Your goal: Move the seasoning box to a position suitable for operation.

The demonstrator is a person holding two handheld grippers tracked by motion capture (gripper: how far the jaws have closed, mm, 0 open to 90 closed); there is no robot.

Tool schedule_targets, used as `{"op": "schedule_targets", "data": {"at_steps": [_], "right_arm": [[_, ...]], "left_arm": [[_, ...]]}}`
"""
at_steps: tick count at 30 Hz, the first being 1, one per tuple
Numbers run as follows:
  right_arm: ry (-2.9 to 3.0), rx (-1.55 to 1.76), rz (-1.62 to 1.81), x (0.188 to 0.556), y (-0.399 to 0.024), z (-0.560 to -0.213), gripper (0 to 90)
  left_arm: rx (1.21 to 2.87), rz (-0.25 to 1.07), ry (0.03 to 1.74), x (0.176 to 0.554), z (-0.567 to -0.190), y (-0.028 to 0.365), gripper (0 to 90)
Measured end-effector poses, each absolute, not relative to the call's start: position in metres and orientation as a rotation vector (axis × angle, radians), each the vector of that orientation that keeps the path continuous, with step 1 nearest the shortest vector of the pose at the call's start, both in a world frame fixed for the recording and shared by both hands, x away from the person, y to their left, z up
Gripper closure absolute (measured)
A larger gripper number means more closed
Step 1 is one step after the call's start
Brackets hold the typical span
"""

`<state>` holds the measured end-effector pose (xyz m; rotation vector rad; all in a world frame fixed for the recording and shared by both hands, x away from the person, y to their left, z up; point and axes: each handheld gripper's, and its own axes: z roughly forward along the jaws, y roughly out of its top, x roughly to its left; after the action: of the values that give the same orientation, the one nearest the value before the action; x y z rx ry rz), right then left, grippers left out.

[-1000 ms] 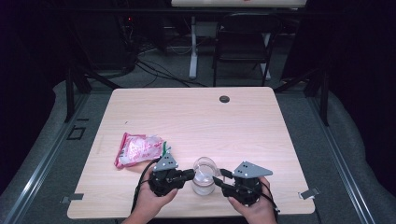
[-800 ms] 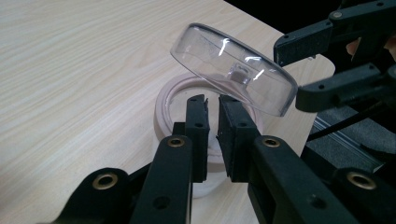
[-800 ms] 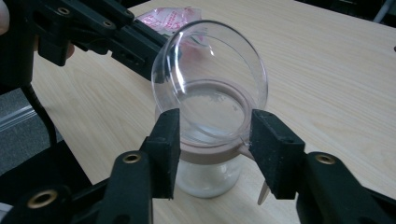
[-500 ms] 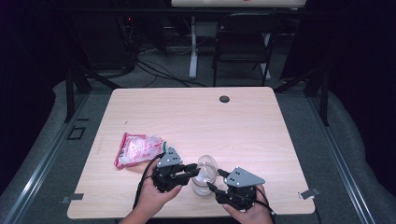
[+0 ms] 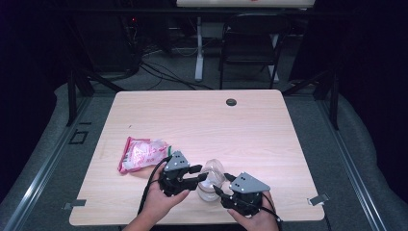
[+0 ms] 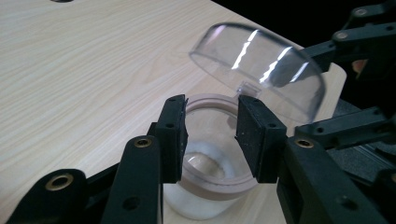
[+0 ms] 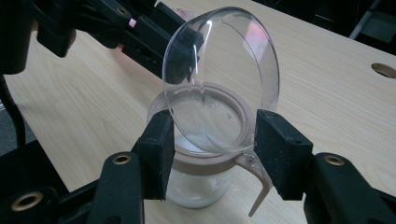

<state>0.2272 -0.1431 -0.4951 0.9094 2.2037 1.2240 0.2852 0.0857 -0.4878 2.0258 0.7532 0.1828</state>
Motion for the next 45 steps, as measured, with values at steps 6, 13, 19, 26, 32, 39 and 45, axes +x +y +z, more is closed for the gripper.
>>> {"op": "schedule_targets", "data": {"at_steps": [6,13,19,26,32,39,45], "right_arm": [[2.2,0.911,1.229,0.227,-0.144,-0.495,49.4],[2.188,0.923,1.26,0.226,-0.148,-0.495,52.5],[2.188,0.948,1.286,0.225,-0.155,-0.493,56.1],[2.186,0.971,1.304,0.224,-0.161,-0.492,58.7],[2.179,1.015,1.325,0.222,-0.171,-0.49,62.1],[2.17,1.043,1.33,0.222,-0.178,-0.491,63.3],[2.159,1.072,1.343,0.224,-0.182,-0.492,65.6]], "left_arm": [[2.035,0.181,0.8,0.292,-0.5,0.089,62.3],[2.044,0.164,0.815,0.296,-0.51,0.087,63.1],[2.07,0.156,0.812,0.296,-0.514,0.086,68.6],[2.059,0.151,0.816,0.295,-0.514,0.087,69.9],[2.051,0.156,0.817,0.295,-0.514,0.088,71.4],[2.051,0.166,0.816,0.295,-0.514,0.087,71.5],[2.051,0.134,0.828,0.294,-0.512,0.089,68.8]]}}
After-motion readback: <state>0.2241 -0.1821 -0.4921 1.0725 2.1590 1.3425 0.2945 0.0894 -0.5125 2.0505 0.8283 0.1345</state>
